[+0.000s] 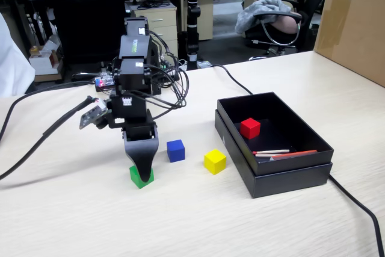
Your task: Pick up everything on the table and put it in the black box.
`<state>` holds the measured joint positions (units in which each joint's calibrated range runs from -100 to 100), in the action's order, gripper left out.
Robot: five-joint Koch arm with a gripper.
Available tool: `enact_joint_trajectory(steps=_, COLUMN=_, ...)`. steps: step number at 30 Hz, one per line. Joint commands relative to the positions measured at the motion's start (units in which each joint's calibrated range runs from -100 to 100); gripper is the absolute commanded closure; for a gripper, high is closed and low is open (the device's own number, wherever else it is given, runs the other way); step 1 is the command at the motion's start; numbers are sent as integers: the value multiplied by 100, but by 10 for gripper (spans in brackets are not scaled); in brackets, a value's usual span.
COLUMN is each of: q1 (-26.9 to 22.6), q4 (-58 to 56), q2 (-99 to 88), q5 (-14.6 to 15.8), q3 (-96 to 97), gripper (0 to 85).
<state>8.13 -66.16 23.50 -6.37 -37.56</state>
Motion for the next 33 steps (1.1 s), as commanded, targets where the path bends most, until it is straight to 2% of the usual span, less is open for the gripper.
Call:
enact_joint_trajectory(steps=1, q1=49, q4=38, q2=-14, q5=-10, q3=-487, gripper=395)
enact_joint_trajectory(steps=6, q1=88, q4=38, q2=295, q5=-10, q3=-641, gripper=484)
enact_joint_trajectory(steps=10, q1=107, q4=38, q2=399, q5=20, q3=-768, gripper=686)
enact_joint_trajectory(steps=12, q1=107, q4=38, q2=376, q5=29, q3=-768, gripper=726)
enact_joint_trajectory(steps=18, q1=83, q4=20, q2=-703, q5=93, q3=-314, gripper=727)
enact_joint_trajectory(steps=24, q1=-239, q4=29, q2=-3044, q5=210, q3=338, gripper=727)
enact_joint_trajectory(steps=28, q1=-757, q4=12, q2=-4478, q5=342, q3=719, gripper=727)
enact_joint_trajectory(steps=33, q1=-1495, q4=3, q2=-5201, q5=557, q3=973, gripper=727)
